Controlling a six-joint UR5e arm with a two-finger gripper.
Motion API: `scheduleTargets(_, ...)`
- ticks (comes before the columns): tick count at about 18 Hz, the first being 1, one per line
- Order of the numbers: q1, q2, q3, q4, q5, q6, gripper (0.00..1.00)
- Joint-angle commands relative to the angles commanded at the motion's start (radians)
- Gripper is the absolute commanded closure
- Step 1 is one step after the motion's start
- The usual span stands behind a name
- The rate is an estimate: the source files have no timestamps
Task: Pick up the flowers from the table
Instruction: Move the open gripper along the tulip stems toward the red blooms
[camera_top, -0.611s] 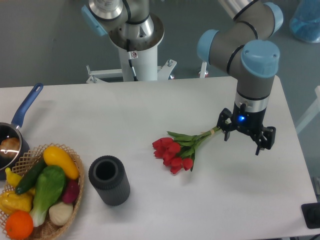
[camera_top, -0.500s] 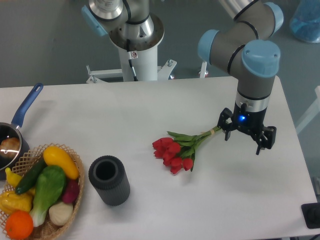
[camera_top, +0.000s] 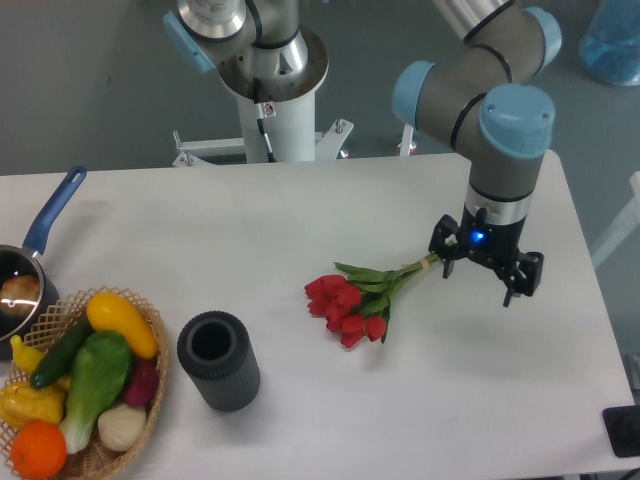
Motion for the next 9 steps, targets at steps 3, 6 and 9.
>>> scheduleTargets(3, -0.002, 0.035, -0.034, -0.004, 0.006, 0.009, 0.0)
scheduleTargets(6, -0.005, 0.038, -0.055, -0.007, 0.006, 0.093, 0.0)
scheduleTargets(9, -0.012, 0.041, -0.12, -0.011, 0.005, 0.175, 0.0)
